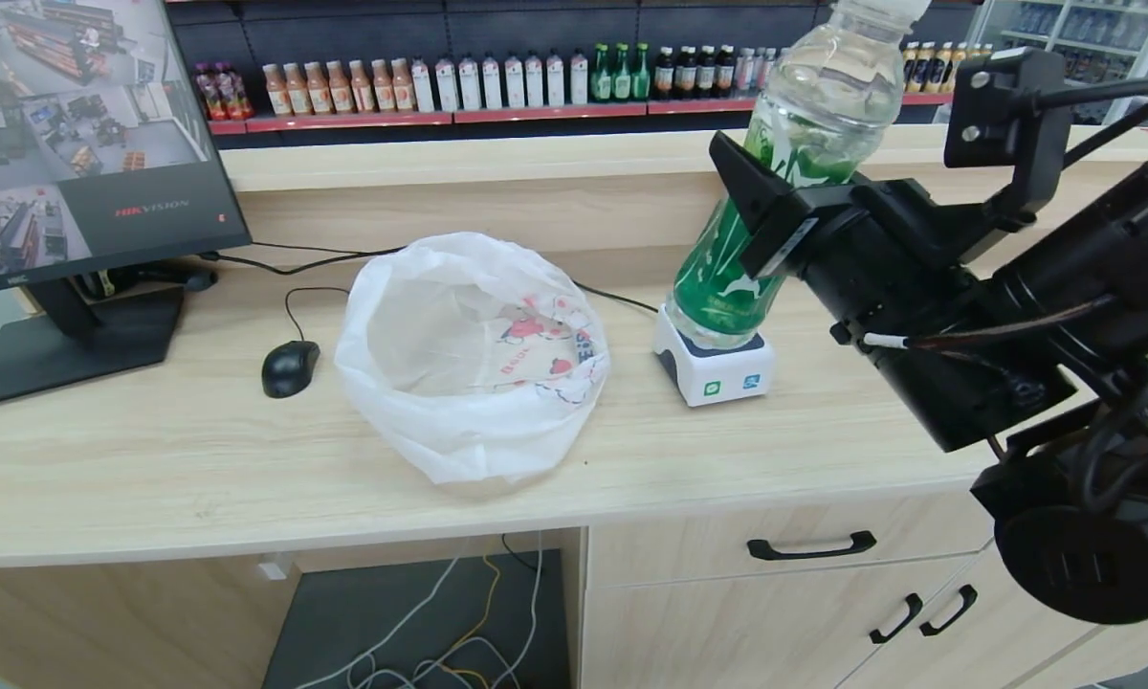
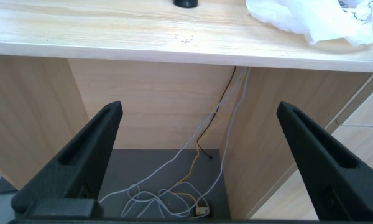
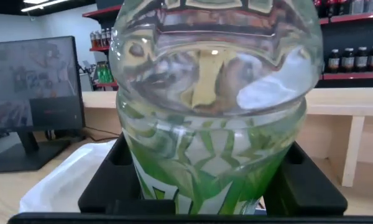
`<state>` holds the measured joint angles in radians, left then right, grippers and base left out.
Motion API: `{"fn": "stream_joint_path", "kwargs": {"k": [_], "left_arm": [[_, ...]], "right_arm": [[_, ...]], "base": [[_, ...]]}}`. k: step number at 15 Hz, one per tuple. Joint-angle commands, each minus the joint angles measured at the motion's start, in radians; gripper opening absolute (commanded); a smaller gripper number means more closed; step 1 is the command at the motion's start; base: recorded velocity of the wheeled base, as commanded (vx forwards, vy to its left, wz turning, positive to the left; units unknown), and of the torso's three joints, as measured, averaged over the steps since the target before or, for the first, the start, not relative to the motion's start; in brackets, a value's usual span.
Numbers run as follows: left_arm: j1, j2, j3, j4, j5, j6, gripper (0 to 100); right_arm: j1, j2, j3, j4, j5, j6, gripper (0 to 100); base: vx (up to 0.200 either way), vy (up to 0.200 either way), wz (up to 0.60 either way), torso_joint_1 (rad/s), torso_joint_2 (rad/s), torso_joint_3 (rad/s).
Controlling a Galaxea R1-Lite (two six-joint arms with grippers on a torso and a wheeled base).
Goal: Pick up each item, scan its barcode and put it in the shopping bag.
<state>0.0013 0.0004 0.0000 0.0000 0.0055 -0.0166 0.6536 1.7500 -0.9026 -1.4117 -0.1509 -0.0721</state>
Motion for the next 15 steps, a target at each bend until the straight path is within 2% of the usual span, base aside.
{"fn": "stream_joint_path", "kwargs": {"k": [1,5,12,15], "left_arm": [[0.000,0.000,0.000,0.000,0.001,0.000,100],[0.000,0.000,0.000,0.000,0.001,0.000,100],[0.000,0.000,0.000,0.000,0.001,0.000,100],[0.000,0.000,0.000,0.000,0.001,-0.002,100]], "right_arm": [[0.011,-0.009,0.053,-0.016,-0.022,-0.006,0],[-0.020,0.013,0.050,-0.032,-0.022,-0.006,0],[-0.025,0.042,0.048,-0.049,-0.019,-0.002,0],[-0.055,0.057,0.045,-0.053,-0.016,-0.002,0]], "base": [[0.000,0.000,0.00,0.000,0.00,0.000],[0.000,0.000,0.00,0.000,0.00,0.000],[0.000,0.200,0.00,0.002,0.00,0.005],[0.000,0.200,0.00,0.002,0.00,0.001]]}}
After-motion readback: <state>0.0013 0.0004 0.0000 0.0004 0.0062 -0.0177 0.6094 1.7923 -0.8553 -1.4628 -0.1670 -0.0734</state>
